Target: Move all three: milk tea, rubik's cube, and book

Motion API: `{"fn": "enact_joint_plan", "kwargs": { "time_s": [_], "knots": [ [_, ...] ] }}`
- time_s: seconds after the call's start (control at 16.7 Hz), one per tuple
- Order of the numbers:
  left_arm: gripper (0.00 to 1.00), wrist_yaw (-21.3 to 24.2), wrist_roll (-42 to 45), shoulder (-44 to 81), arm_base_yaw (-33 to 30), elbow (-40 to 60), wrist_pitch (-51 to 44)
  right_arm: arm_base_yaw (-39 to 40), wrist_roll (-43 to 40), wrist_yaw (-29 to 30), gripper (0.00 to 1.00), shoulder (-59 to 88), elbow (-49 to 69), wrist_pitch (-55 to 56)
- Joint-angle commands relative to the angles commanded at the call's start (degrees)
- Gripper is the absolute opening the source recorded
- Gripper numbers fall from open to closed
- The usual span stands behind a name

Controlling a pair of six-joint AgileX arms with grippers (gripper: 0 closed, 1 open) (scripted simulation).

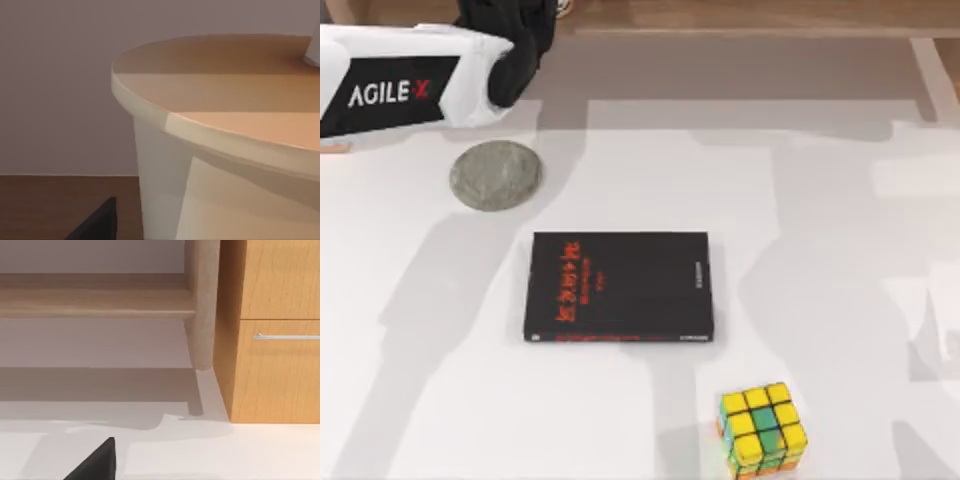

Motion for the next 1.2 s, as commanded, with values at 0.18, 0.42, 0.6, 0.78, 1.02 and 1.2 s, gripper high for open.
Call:
{"fn": "enact_joint_plan", "kwargs": {
  "time_s": [0.18, 0.42, 0.6, 0.78, 1.02, 1.2],
  "knots": [
    [0.70, 0.00, 0.00, 0.00, 0.00, 0.00, 0.00, 0.00, 0.00, 0.00, 1.00, 0.00, 0.00, 0.00],
    [0.40, 0.00, 0.00, 0.00, 0.00, 0.00, 0.00, 0.00, 0.00, 0.00, 1.00, 0.00, 0.00, 0.00],
    [0.17, 0.00, 0.00, 0.00, 0.00, 0.00, 0.00, 0.00, 0.00, 0.00, 1.00, 0.00, 0.00, 0.00],
    [0.00, 0.00, 0.00, 0.00, 0.00, 0.00, 0.00, 0.00, 0.00, 0.00, 1.00, 0.00, 0.00, 0.00],
    [0.00, 0.00, 0.00, 0.00, 0.00, 0.00, 0.00, 0.00, 0.00, 0.00, 1.00, 0.00, 0.00, 0.00],
    [0.00, 0.00, 0.00, 0.00, 0.00, 0.00, 0.00, 0.00, 0.00, 0.00, 1.00, 0.00, 0.00, 0.00]
  ]
}}
